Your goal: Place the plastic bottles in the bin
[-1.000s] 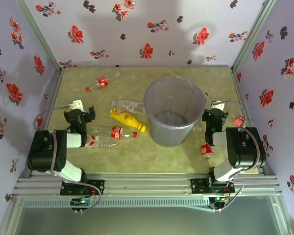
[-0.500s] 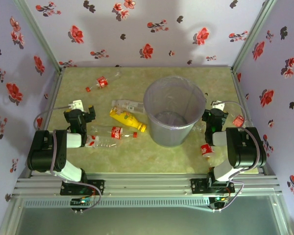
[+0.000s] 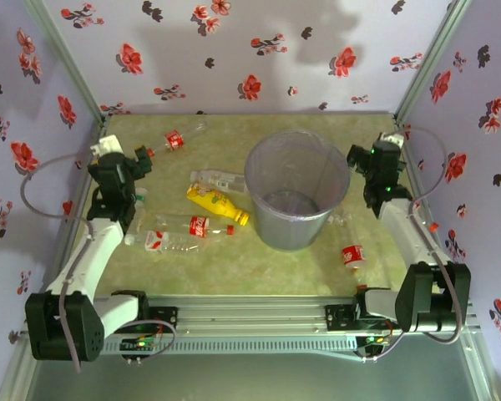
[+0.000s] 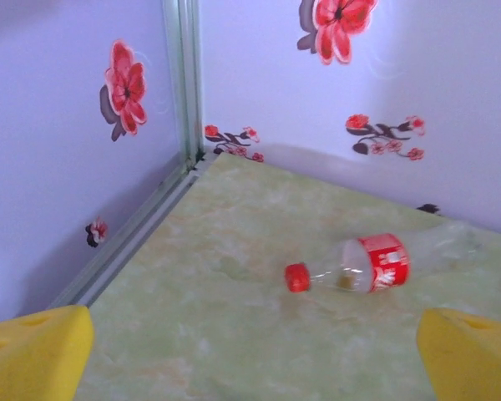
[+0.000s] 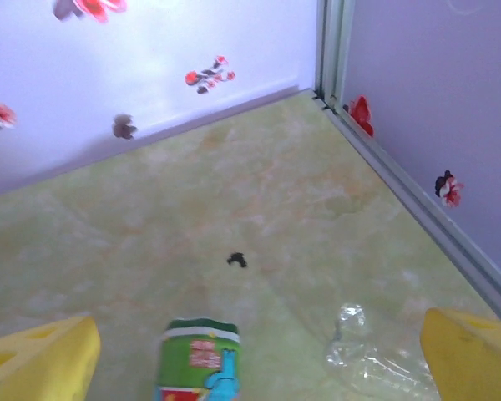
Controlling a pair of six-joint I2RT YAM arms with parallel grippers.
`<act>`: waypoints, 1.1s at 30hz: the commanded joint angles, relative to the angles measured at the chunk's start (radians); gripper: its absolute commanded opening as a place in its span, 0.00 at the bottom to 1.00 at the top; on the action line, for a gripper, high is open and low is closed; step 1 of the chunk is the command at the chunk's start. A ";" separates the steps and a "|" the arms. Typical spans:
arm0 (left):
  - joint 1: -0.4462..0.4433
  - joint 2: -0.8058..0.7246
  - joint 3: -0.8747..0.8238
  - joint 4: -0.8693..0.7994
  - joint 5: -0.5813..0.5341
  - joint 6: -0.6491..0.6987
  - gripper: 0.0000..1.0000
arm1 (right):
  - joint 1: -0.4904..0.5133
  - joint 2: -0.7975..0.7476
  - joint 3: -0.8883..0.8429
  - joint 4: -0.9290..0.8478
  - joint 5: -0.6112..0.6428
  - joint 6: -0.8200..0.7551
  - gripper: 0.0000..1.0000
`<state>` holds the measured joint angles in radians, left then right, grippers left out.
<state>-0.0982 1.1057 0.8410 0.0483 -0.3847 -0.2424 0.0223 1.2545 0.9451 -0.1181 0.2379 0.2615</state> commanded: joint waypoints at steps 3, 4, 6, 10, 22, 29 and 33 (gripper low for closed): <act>-0.020 0.020 0.208 -0.501 0.184 -0.088 1.00 | 0.001 -0.031 0.162 -0.703 -0.152 0.162 0.99; -0.020 0.026 0.240 -0.541 0.230 -0.087 1.00 | 0.001 -0.049 0.171 -0.758 -0.165 0.163 0.99; -0.020 0.047 0.319 -0.632 0.324 -0.082 1.00 | 0.007 -0.090 0.185 -0.876 -0.188 0.178 0.96; -0.019 0.091 0.452 -0.759 0.494 -0.096 1.00 | 0.032 -0.162 0.158 -1.063 -0.195 0.202 0.92; -0.189 0.084 0.472 -0.484 0.893 -0.435 0.94 | 0.105 -0.194 -0.142 -0.941 -0.321 0.291 0.89; -0.373 0.165 0.426 -0.284 0.897 -0.528 0.90 | 0.095 -0.047 -0.205 -0.758 -0.321 0.294 0.90; -0.441 0.236 0.405 -0.261 0.863 -0.531 0.84 | 0.087 0.040 -0.222 -0.708 -0.313 0.288 0.89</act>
<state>-0.5064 1.2926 1.2709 -0.2790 0.4793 -0.7357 0.1173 1.2526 0.7410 -0.8989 -0.0650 0.5354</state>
